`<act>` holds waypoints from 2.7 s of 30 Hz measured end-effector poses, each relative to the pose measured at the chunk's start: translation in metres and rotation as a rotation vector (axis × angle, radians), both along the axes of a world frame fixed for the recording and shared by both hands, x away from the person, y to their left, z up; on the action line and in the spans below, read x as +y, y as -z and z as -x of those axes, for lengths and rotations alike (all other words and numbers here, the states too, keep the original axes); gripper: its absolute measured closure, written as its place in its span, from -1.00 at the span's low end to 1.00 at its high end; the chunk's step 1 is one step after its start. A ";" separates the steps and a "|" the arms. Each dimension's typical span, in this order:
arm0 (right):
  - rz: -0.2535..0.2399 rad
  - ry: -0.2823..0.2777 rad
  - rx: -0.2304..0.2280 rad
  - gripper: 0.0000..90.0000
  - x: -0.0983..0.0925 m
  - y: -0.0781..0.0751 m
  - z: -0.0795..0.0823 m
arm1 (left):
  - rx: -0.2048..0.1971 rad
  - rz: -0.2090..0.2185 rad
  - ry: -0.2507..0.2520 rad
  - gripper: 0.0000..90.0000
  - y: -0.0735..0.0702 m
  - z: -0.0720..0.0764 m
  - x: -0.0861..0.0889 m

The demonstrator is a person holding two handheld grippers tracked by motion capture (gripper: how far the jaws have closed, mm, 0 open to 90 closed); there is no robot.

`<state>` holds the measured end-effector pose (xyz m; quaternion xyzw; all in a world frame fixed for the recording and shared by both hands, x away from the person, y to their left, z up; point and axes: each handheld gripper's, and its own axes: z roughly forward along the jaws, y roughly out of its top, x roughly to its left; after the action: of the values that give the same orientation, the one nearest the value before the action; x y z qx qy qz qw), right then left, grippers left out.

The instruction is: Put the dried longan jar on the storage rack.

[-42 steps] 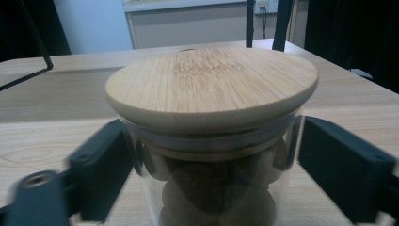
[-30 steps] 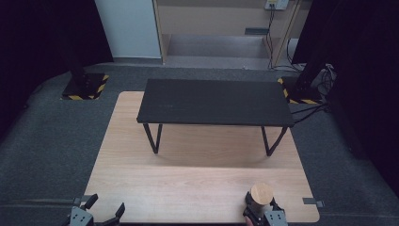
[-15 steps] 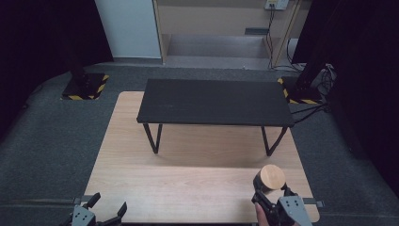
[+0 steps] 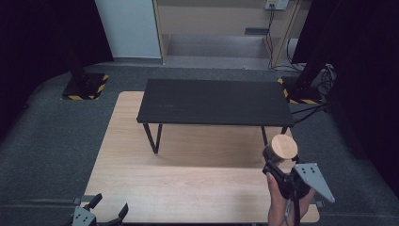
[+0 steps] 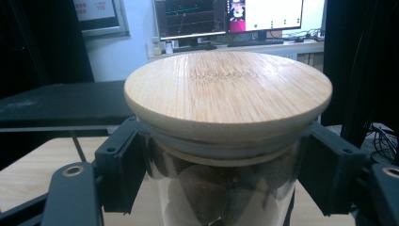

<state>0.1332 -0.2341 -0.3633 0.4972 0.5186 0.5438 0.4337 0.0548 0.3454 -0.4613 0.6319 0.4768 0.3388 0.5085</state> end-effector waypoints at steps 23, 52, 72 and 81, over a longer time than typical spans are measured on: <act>0.050 0.011 0.063 -0.44 -0.006 -0.059 -0.122 | -0.008 0.014 0.000 -0.96 0.001 0.001 -0.001; 0.084 0.010 0.109 -0.54 0.005 -0.050 -0.158 | 0.000 0.026 -0.001 -0.95 0.004 -0.001 0.007; 0.075 0.013 0.098 -0.99 0.007 -0.050 -0.161 | 0.000 0.030 0.005 -0.95 0.002 -0.001 0.008; 0.073 0.009 0.102 -0.99 0.006 -0.052 -0.158 | -0.005 0.027 0.007 -0.96 0.001 0.000 0.008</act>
<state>0.2913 -0.2286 -0.3112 0.5105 0.5574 0.4964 0.4270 0.0547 0.3532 -0.4623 0.6257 0.4781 0.3321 0.5193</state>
